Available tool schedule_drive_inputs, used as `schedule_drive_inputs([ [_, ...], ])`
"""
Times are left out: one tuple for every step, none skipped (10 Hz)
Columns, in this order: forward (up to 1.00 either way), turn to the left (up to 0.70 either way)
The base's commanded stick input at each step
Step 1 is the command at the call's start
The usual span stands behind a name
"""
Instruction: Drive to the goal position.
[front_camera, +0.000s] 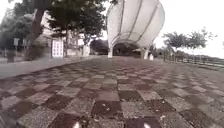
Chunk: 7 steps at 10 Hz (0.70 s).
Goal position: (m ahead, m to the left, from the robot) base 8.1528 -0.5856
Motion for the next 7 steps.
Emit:
schedule_drive_inputs([
  [1.0, 0.0],
  [1.0, 0.0],
  [1.0, 0.0],
  [1.0, 0.0],
  [1.0, 0.0],
  [1.0, 0.0],
  [1.0, 0.0],
])
